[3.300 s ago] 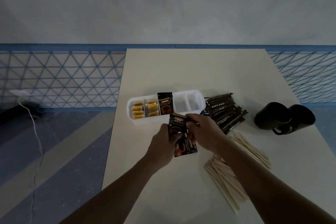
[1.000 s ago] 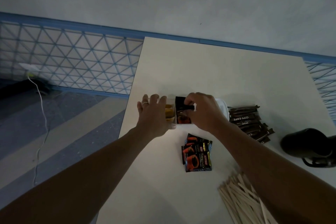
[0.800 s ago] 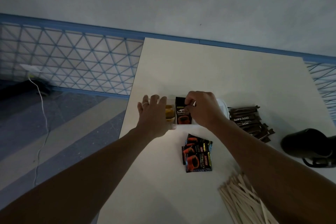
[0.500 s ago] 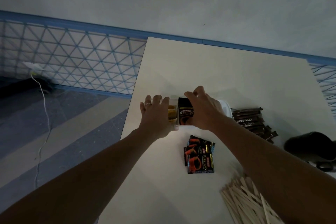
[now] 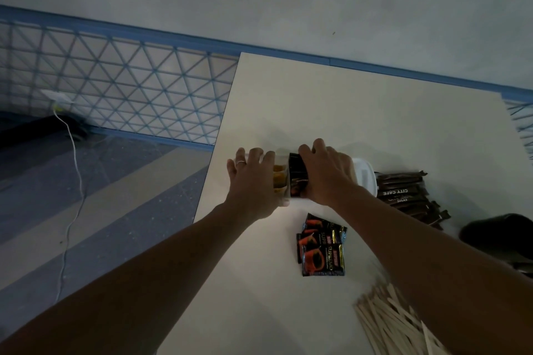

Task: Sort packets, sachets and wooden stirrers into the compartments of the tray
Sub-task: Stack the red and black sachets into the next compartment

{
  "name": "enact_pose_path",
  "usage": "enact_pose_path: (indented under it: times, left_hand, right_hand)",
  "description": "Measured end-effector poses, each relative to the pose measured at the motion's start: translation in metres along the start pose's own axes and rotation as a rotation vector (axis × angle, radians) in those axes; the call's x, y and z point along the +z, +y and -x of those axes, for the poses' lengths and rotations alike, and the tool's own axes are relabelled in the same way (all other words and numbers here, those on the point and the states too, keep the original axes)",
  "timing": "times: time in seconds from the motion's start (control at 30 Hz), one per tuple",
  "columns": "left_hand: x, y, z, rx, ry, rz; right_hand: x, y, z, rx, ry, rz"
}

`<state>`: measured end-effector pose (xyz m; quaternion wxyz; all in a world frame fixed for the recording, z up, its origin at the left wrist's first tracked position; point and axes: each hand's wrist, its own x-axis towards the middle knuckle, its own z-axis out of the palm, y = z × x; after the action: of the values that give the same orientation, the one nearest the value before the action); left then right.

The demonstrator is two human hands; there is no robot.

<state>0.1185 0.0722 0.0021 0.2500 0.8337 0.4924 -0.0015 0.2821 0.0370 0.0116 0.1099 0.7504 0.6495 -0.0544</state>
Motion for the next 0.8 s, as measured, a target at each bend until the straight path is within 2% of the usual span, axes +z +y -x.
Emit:
enact_pose_path:
  times: [0.17, 0.5, 0.6, 0.73, 0.8]
  left_hand:
    - [-0.001, 0.001, 0.001, -0.003, -0.005, 0.001]
    - [-0.009, -0.002, 0.003, 0.009, -0.032, 0.030]
    - [-0.014, 0.004, 0.011, 0.053, 0.066, 0.108]
    - [-0.013, 0.021, 0.029, 0.145, 0.287, 0.251]
    - [-0.010, 0.033, 0.037, 0.196, 0.311, 0.308]
  right_hand:
    - [0.001, 0.002, 0.001, 0.000, 0.011, -0.042]
    - [-0.011, 0.018, 0.019, -0.006, 0.032, -0.279]
    - [-0.016, 0.026, 0.030, 0.043, 0.107, -0.341]
    - [-0.019, 0.036, 0.053, 0.117, 0.201, -0.448]
    - [-0.017, 0.040, 0.067, 0.147, 0.248, -0.499]
